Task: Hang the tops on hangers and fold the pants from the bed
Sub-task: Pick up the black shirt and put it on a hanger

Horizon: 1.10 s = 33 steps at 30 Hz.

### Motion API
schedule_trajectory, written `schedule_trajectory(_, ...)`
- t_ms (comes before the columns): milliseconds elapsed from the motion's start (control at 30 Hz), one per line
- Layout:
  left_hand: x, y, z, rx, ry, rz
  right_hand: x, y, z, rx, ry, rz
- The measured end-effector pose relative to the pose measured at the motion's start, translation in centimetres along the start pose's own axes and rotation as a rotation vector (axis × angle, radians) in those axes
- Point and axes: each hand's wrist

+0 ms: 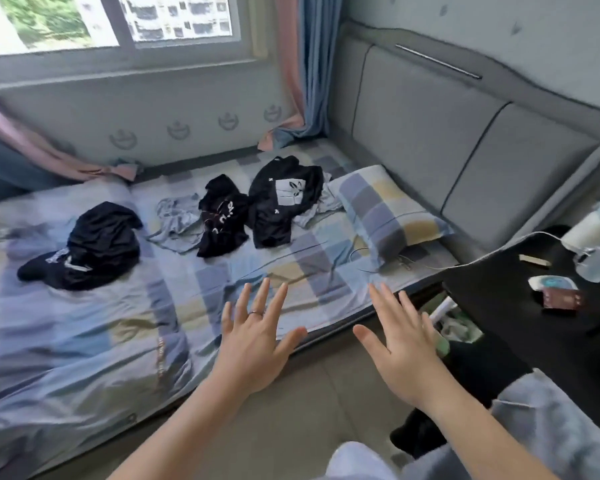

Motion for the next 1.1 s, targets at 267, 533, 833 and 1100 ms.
schedule_trajectory(267, -7.6, -4.2, -2.5, 0.079, 0.028, -0.251, -4.5, -11.4, 3.0, -0.198, 0.034, -0.173)
schedule_trajectory(533, -13.8, -12.6, -6.4, 0.151, 0.050, -0.394, -8.7, -25.7, 4.1, -0.262, 0.051, -0.301)
schedule_trajectory(833, -17.0, -22.9, -9.0, 0.117, 0.071, -0.466, -10.6, -38.6, 4.7, -0.304, 0.067, -0.358)
schedule_trajectory(1100, -19.6, -32.5, -9.2, 0.037, 0.115, -0.392, -9.6, -44.3, 5.1, -0.336, 0.072, -0.206)
Point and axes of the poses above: each hand's wrist, its own y-axis away from the middle knuckle, its own z-axis out of the palm, x = y × z, and after that the axes turned 12 degrees about y, right-handed
